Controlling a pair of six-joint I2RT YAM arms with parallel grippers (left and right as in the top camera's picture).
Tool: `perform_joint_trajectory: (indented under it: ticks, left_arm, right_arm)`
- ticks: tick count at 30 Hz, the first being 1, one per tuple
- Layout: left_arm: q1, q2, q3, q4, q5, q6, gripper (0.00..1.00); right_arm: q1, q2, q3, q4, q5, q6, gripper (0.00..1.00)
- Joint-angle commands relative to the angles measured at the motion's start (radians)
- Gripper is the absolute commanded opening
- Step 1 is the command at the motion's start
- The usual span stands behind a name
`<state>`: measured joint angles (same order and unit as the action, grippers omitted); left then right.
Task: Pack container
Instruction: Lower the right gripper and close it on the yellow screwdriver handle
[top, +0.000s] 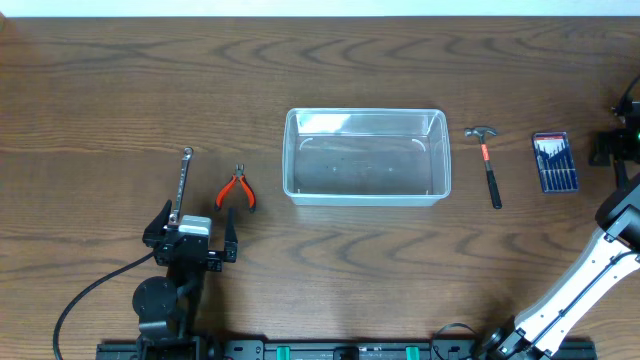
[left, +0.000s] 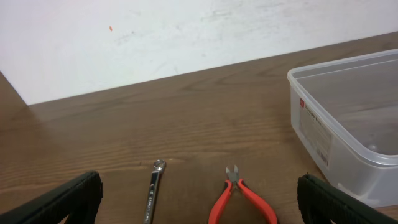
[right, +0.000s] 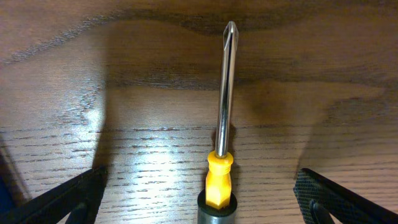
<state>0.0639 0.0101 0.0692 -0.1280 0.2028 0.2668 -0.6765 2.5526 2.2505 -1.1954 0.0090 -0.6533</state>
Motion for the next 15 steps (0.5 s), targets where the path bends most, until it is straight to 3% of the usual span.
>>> perform_joint_trajectory:
  ticks: [1,15]
  left_arm:
    - [0.004,-0.006,-0.029,-0.008,-0.005,0.009,0.98]
    - [0.004,-0.006,-0.029,-0.008,-0.005,0.009,0.98]
  right_arm:
    - [-0.008,0.051,0.007,-0.006,0.02,0.024,0.99]
    - [-0.025,0.051,0.009,-0.02,0.01,0.027,0.94]
